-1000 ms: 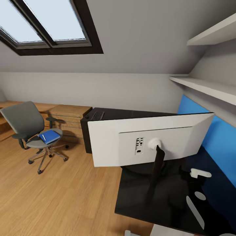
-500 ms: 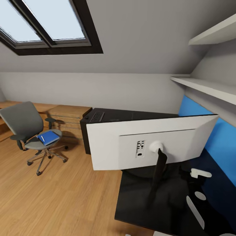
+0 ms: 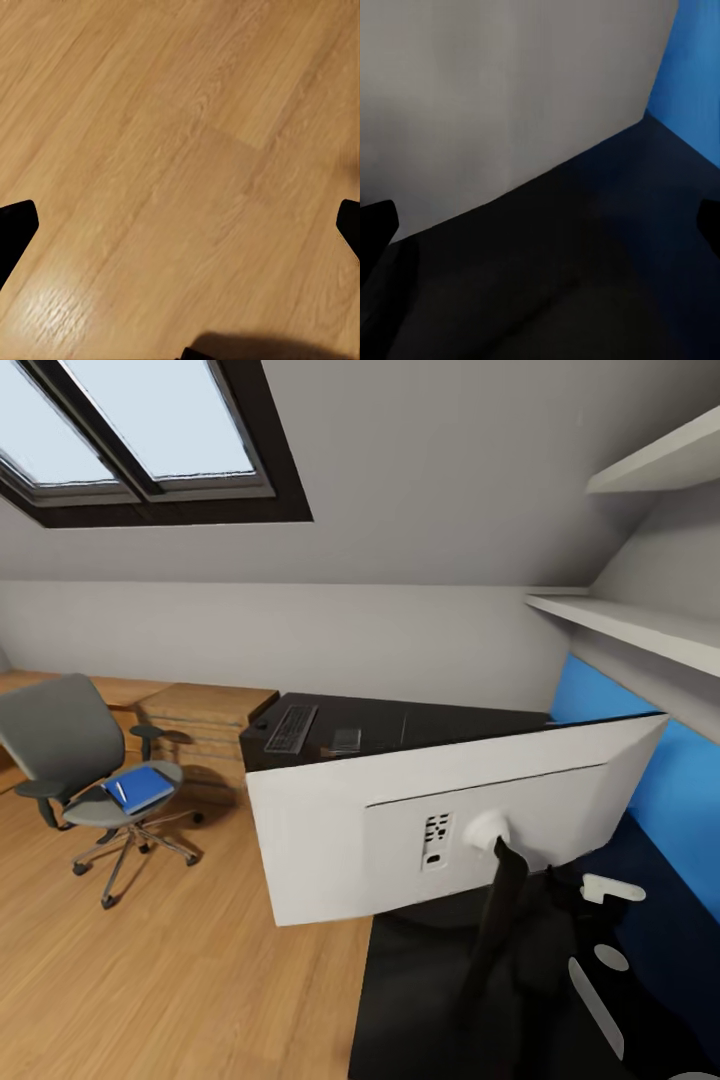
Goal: In the bedroom, organize the workspace by keeping the computer under the desk, ensuring the monitor is on the desk, placing the keyboard on the desk next to the monitor, placing the mouse on the desk next to the keyboard, moving the folder from the swivel chair onto the desk next to the mouse, stacking the notebook on top of the folder with the pen on top of the notebook, and positioning the swivel chair next to the desk.
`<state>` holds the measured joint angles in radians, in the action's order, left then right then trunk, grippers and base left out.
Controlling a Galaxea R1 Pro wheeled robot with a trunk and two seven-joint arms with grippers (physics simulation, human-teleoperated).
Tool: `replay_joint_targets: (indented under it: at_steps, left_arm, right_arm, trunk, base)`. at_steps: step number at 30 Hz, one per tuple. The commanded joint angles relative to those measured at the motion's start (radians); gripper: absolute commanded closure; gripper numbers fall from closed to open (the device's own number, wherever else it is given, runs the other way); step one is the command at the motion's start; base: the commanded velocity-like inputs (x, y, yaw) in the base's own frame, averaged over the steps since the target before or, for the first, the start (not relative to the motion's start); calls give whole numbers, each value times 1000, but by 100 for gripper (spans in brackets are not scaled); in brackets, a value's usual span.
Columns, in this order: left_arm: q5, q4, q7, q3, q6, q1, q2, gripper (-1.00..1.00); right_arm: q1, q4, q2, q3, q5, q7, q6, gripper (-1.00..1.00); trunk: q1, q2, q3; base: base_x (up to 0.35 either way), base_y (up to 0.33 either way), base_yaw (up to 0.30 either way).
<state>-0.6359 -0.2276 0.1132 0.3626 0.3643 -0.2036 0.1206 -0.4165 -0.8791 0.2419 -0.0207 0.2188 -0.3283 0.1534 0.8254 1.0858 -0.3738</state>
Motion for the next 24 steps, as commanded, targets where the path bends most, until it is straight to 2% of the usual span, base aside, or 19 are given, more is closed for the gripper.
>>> replay_joint_targets:
  at_steps: [1,19,24]
  left_arm:
    - [-2,-1,8,9,2,0,1,-100]
    - [-2,-1,8,9,2,0,1,-100]
    - [-2,-1,8,9,2,0,0,-100]
  right_arm:
    - [-1,0,1,-2,10,-2,6,-100]
    - [-1,0,2,-2,10,5,6,-100]
    - [-1,0,2,-2,10,5,6,-100]
  trunk:
    - [1,1,-1]
    - [1,1,-1]
    - [1,1,-1]
  base:
    - [104,0,0]
    - [36,0,0]
    - [206,0,0]
